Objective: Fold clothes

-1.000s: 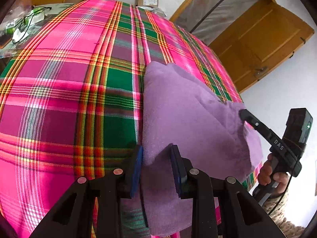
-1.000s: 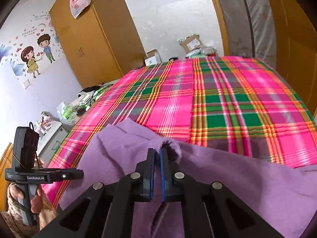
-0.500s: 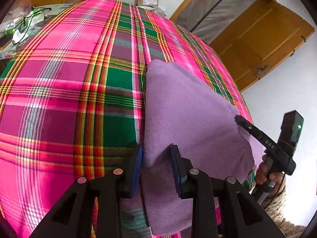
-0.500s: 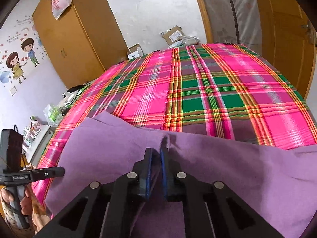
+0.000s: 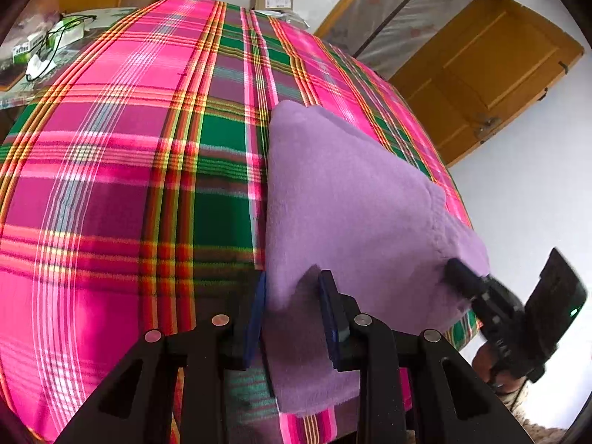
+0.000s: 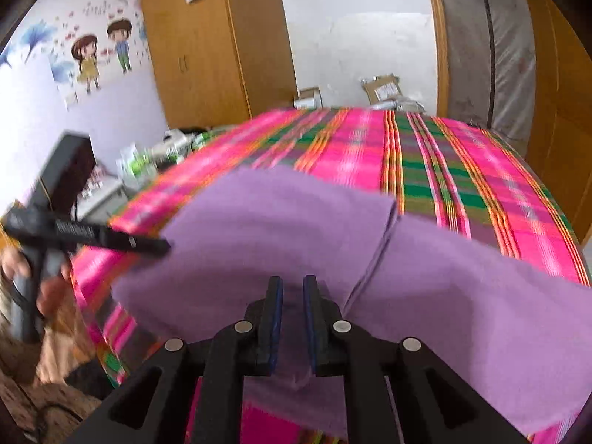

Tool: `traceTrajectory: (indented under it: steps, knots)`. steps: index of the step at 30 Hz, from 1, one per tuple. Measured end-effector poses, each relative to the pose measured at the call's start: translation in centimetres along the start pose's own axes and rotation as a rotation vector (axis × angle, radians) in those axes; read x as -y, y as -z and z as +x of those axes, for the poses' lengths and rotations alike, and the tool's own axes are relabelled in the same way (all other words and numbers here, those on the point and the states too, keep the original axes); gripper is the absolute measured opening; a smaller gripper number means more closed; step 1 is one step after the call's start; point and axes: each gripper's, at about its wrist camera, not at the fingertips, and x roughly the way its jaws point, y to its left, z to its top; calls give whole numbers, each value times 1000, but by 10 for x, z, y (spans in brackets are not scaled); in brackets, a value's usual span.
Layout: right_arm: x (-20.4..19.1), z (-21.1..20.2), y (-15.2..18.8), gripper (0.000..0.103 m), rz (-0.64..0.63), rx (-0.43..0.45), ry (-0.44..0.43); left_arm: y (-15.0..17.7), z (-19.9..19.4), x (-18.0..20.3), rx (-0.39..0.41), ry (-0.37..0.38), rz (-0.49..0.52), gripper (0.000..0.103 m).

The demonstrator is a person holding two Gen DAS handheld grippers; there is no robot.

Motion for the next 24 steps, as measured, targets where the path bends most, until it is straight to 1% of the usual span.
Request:
traceTrajectory:
  steps: [1, 4, 6, 9, 11, 13, 14, 16, 18, 22, 24]
  knots:
    - [-2, -2, 6, 11, -11, 6, 16, 2, 0, 0, -3, 3, 1, 29]
    - [-4, -8, 11, 11, -3, 7, 23, 8, -2, 1, -4, 4, 6, 29]
    - [-8, -12, 8, 11, -9, 8, 37, 9, -4, 1, -4, 3, 8, 29]
    - [-24, -19, -1, 11, -58, 50, 22, 12, -8, 4, 8, 7, 12, 29]
    - [-30, -14, 0, 11, -72, 38, 10, 15, -10, 7, 8, 9, 15, 30]
    - [-31, -3, 7, 11, -68, -7, 27, 18, -10, 8, 4, 7, 23, 30]
    - [-30, -1, 11, 12, -66, -14, 27, 21, -11, 8, 5, 9, 23, 30]
    - [-30, -5, 18, 12, -68, 0, 22, 24, -12, 6, 0, 12, 22, 30]
    - [-31, -6, 20, 12, -71, -8, 15, 27, -11, 5, -11, 15, 25, 30]
    - [-42, -13, 21, 12, -118, -28, 53, 37, -15, 5, -20, 23, 39, 30]
    - [-47, -19, 16, 12, -127, -4, 27, 40, -17, 4, -22, 29, 45, 30]
